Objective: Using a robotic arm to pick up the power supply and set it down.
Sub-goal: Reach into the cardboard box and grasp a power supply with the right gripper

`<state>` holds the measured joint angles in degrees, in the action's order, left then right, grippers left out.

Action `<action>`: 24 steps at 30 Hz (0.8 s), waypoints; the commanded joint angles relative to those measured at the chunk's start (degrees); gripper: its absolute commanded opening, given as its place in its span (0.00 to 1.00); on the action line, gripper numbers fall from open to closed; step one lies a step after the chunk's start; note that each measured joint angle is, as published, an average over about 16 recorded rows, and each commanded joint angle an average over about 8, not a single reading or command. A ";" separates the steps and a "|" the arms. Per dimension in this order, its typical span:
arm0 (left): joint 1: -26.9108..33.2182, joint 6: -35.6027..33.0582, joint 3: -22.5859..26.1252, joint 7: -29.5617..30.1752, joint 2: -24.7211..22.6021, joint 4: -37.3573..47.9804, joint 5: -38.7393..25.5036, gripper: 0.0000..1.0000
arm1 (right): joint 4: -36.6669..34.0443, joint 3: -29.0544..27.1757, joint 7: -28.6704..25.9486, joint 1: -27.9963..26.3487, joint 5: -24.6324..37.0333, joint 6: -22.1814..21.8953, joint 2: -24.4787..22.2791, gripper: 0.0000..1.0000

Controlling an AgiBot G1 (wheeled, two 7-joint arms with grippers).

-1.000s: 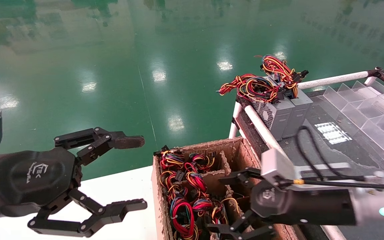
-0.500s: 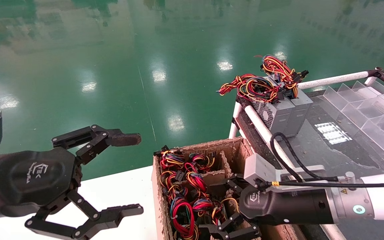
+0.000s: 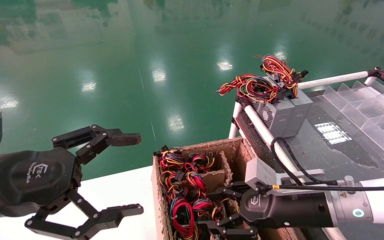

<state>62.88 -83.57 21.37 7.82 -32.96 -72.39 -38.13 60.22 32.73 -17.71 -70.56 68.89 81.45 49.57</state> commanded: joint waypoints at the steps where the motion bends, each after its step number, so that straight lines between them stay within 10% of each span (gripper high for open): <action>1: 0.00 0.00 0.00 0.00 0.00 0.00 0.00 1.00 | -0.37 -0.03 0.39 -0.07 -0.04 0.03 0.19 0.00; 24: 0.00 0.00 0.01 -0.01 0.00 0.00 0.01 1.00 | 0.71 -1.82 1.15 1.52 -2.16 -1.24 -1.57 0.00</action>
<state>62.88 -83.57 21.38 7.82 -32.96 -72.39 -38.12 60.96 30.82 -16.43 -69.11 66.62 80.46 47.75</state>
